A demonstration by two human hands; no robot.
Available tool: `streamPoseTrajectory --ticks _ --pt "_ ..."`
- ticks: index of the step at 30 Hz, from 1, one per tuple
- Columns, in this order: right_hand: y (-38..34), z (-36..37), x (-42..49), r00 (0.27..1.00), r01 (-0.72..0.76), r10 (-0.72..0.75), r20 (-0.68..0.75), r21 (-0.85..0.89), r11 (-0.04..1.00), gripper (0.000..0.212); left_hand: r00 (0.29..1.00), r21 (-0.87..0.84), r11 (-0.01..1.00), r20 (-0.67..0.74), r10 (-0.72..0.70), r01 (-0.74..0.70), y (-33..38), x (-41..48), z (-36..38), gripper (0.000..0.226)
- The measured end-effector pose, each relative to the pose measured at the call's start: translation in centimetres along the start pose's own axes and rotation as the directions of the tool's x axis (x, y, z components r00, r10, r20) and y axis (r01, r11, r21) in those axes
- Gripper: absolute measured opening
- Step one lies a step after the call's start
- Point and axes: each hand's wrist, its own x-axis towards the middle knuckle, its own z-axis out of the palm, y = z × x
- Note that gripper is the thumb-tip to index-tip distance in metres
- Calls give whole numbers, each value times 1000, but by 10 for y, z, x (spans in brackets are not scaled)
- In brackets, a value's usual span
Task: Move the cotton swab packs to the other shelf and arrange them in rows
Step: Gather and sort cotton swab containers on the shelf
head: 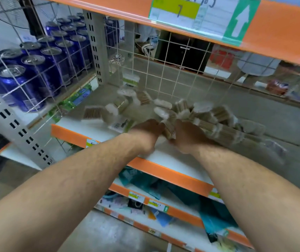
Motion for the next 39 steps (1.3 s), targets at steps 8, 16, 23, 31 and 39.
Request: streamPoseTrajectory --ticks 8,16,23,31,39 --pt "15 -42 -15 991 -120 108 73 183 976 23 1000 10 1000 12 -26 25 0 -6 -16 54" --pt "30 -97 -33 979 -201 188 75 254 946 28 987 -495 854 80 -137 159 14 -18 -60 22" --pt "33 -110 -41 990 -144 140 35 188 972 37 967 -698 669 183 -179 256 24 -19 -66 25" --pt "37 -114 -46 994 -107 101 46 142 984 38 944 -629 704 230 -237 330 33 -20 -73 33" --pt "39 -115 -48 998 -50 44 42 137 989 28 936 -511 785 213 -279 350 38 -20 -79 43"
